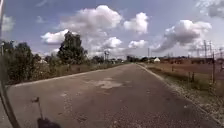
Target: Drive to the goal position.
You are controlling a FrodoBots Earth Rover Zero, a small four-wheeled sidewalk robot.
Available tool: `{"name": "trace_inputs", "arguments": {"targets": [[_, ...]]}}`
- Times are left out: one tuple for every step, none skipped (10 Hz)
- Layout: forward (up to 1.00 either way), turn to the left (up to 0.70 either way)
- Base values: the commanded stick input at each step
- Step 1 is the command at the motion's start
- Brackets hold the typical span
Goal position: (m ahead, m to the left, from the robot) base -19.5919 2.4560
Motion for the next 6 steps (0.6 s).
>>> {"name": "trace_inputs", "arguments": {"targets": [[0.04,0.0],[0.04,0.0],[0.04,0.0],[0.04,0.0],[0.04,0.0],[0.04,0.0]]}}
